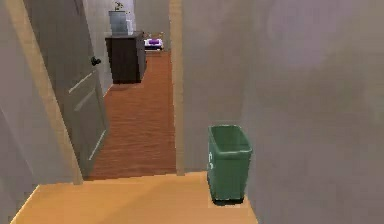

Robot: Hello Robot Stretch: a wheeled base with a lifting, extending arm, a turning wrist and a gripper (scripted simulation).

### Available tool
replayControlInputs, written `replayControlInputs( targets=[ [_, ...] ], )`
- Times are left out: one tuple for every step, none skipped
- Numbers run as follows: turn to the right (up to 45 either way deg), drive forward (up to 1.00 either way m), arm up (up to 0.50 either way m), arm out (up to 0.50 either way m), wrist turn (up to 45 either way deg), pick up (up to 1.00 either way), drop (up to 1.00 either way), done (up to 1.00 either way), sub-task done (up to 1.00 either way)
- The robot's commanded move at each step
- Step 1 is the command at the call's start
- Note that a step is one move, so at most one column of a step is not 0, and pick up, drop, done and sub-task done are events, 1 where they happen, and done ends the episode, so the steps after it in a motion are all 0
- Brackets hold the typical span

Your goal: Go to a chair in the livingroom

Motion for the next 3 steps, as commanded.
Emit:
replayControlInputs(
  targets=[
    [0.0,0.45,0.00,0.00,0.0,0.00,0.00,0.00,0.00],
    [-24.0,0.00,0.00,0.00,0.0,0.00,0.00,0.00,0.00],
    [0.0,1.00,0.00,0.00,0.0,0.00,0.00,0.00,0.00]
  ],
)
